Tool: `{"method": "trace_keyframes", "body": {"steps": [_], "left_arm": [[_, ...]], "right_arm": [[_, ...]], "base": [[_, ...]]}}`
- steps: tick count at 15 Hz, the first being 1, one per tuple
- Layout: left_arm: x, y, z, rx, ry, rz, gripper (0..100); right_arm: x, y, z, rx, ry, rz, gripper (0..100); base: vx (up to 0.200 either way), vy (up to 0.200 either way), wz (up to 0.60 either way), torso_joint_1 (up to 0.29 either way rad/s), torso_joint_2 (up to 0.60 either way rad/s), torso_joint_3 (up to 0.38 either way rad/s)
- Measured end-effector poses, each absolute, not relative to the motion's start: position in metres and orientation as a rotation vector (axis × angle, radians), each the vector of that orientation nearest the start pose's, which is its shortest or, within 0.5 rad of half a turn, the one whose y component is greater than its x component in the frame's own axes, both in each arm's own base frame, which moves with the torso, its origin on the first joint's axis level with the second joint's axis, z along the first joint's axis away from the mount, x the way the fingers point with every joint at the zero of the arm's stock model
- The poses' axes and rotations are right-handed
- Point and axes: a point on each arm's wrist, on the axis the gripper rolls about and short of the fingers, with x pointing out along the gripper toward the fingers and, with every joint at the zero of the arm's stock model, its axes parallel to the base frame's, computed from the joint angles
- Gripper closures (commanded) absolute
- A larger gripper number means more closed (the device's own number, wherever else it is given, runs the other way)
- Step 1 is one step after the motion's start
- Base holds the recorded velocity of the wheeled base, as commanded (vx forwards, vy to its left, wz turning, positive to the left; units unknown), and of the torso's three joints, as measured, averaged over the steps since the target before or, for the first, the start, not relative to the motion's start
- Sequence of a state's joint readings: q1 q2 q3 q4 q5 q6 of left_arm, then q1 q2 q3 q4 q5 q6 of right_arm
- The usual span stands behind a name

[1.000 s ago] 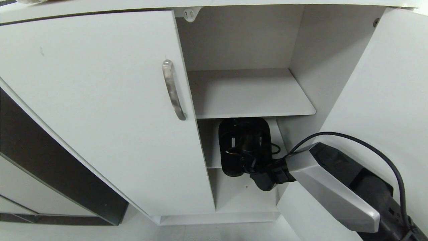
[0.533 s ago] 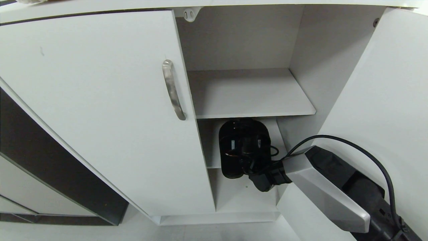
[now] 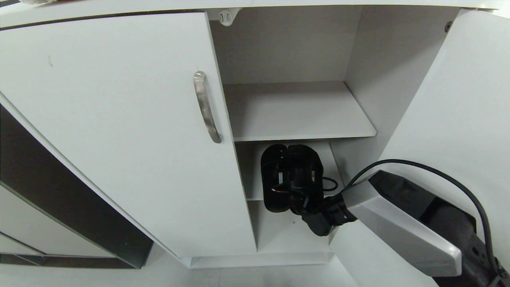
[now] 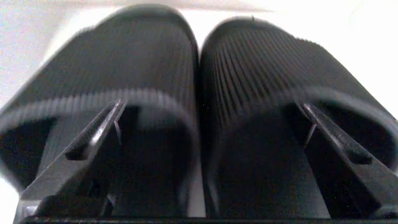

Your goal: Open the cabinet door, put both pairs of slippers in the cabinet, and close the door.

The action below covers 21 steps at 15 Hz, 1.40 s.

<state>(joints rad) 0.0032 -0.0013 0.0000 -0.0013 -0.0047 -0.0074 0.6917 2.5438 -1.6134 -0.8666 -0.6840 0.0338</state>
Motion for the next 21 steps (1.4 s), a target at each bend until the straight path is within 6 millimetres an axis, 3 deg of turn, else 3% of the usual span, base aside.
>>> {"method": "trace_keyframes", "body": {"steps": [4, 9, 11, 14, 21], "left_arm": [[-0.023, 0.0, 0.076, -0.007, -0.003, -0.002, 100], [-0.023, 0.0, 0.076, -0.006, -0.003, -0.003, 100], [-0.023, 0.0, 0.076, -0.007, -0.003, -0.002, 100], [-0.023, 0.0, 0.076, -0.007, -0.003, -0.004, 100], [-0.023, 0.0, 0.076, -0.007, -0.003, -0.007, 100]], "right_arm": [[0.362, 0.31, 0.081, -0.002, 0.046, 0.055, 0], [0.272, 0.305, 0.104, -0.017, 0.093, 0.196, 0], [0.25, 0.3, 0.112, -0.005, 0.094, 0.248, 0], [0.242, 0.294, 0.12, 0.001, 0.087, 0.26, 0], [0.238, 0.292, 0.125, 0.007, 0.08, 0.263, 0]], "base": [[0.0, 0.0, 0.0, 0.0, 0.0, 0.0], [-0.12, 0.0, 0.0, 0.0, 0.0, 0.003], [-0.2, 0.0, 0.0, 0.0, 0.0, 0.002], [-0.2, 0.0, 0.0, -0.002, 0.0, 0.004], [0.0, 0.0, 0.0, 0.0, 0.0, 0.0]]}}
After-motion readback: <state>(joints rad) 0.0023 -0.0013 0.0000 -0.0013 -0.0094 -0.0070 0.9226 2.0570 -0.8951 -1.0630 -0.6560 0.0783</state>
